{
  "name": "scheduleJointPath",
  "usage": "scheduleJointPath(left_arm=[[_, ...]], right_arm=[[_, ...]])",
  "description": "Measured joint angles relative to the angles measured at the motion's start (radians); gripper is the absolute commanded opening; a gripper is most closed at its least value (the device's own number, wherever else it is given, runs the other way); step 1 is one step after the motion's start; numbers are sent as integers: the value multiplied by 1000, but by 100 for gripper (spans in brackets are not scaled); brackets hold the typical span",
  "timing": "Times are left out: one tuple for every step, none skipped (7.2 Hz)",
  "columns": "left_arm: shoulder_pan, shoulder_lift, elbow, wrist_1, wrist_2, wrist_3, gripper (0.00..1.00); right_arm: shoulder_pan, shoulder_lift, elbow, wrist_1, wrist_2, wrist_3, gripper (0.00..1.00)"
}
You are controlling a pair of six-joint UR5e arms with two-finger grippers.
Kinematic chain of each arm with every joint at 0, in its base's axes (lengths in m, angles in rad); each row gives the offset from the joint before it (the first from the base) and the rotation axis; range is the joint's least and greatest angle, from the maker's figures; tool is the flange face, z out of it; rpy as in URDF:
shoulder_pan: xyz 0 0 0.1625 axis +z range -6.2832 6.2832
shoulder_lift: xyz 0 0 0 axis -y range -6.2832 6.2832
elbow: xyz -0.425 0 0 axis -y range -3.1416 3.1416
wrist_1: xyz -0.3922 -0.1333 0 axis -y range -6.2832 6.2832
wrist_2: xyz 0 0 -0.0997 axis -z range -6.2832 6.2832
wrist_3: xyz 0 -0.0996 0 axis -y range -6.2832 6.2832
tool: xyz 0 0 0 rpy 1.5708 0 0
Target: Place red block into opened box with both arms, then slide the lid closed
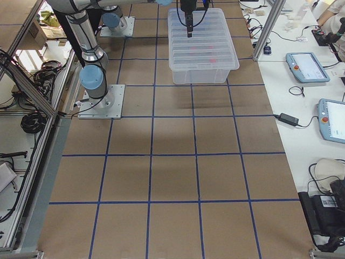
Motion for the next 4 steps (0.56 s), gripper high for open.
scheduleJointPath(left_arm=[[1, 0, -1, -1, 4, 0, 100], [3, 0, -3, -1, 7, 0, 100], [4, -1, -5, -1, 6, 0, 100], [4, -2, -6, -1, 6, 0, 100]], right_arm=[[-24, 14, 5, -9, 0, -9, 100], [-50, 45, 8, -24, -1, -22, 100], [-69, 96, 8, -58, -3, -36, 100], [-79, 153, 9, -106, -6, -49, 100]])
